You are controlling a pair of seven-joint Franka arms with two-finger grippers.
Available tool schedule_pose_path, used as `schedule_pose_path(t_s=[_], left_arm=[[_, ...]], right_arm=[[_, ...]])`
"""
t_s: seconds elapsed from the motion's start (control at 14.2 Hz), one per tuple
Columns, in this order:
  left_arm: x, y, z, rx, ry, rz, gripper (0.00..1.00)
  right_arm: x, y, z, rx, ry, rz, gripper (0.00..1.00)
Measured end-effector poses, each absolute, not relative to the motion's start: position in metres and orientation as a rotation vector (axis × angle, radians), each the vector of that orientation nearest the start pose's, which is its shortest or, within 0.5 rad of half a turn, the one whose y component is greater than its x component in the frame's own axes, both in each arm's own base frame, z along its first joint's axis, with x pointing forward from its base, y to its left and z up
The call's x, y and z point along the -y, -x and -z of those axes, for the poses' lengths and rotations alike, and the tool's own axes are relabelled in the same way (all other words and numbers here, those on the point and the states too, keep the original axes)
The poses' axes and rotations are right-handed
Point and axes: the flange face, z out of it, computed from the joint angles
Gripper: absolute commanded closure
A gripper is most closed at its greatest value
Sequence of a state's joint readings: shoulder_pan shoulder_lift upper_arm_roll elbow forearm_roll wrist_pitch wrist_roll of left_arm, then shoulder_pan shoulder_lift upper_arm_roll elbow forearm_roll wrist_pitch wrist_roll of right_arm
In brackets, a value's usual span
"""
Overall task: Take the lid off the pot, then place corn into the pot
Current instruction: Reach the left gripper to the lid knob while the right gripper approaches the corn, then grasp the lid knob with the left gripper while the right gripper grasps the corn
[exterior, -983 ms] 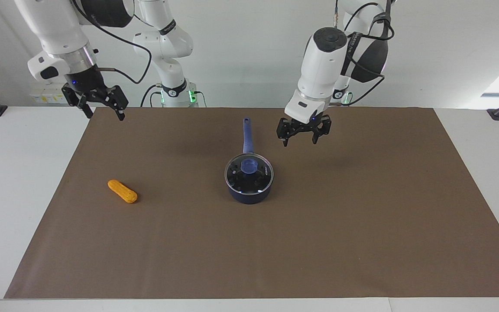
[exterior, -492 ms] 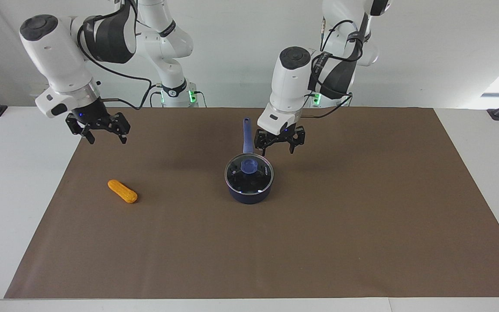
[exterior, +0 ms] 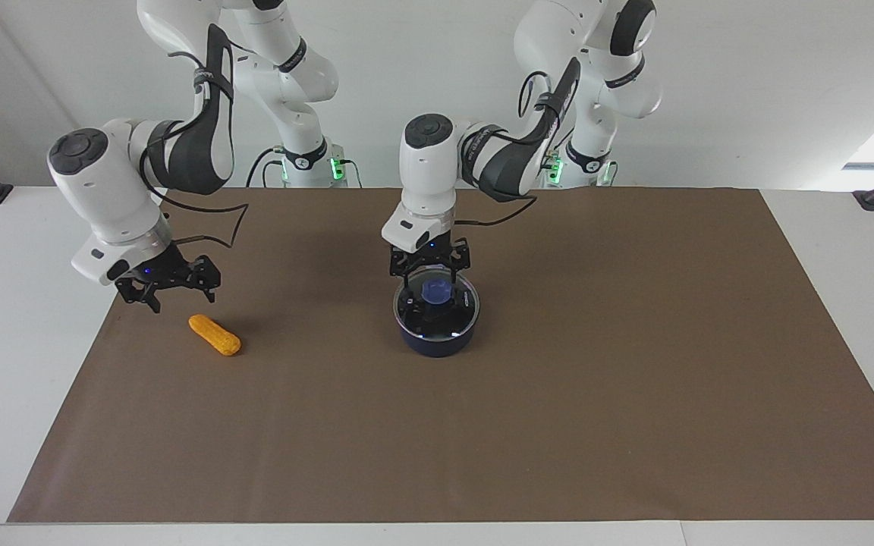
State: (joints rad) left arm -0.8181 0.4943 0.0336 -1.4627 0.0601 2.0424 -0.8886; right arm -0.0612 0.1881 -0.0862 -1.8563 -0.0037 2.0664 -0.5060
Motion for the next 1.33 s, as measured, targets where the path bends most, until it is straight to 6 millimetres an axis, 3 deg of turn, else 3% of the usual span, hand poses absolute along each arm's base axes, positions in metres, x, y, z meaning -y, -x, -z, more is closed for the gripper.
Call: schedule_pose_path(t_s=[0.14,0.35,0.49,0.7,0.84,1.12,1.33], left_arm=[[0.497,-0.504,-0.403,0.123,3.134,0.173,0.0],[0.495,-0.504,-0.404,0.123,3.111,0.152,0.0],[0.494,-0.504,-0.405,0.124,3.107,0.149,0.11],[0.492,-0.507,-0.405,0.13,3.102,0.157,0.16],[0.491,-0.508,-0.405,0.133,3.1,0.159,0.28],[0.49,-0.508,-0.405,0.135,3.1,0.161,0.49],[0.49,-0.508,-0.405,0.139,3.1,0.161,0.88]], right_arm=[[0.09,-0.599,-0.398,0.75,3.074,0.002,0.0],[0.091,-0.589,-0.368,0.851,3.037,-0.037,0.0],[0.092,-0.588,-0.35,0.969,3.012,-0.008,0.0],[0.108,-0.59,-0.316,1.127,2.97,0.029,0.0],[0.118,-0.591,-0.298,1.154,2.957,0.032,0.0],[0.116,-0.592,-0.295,1.147,2.949,0.038,0.0],[0.108,-0.593,-0.295,1.11,2.933,0.067,0.0]])
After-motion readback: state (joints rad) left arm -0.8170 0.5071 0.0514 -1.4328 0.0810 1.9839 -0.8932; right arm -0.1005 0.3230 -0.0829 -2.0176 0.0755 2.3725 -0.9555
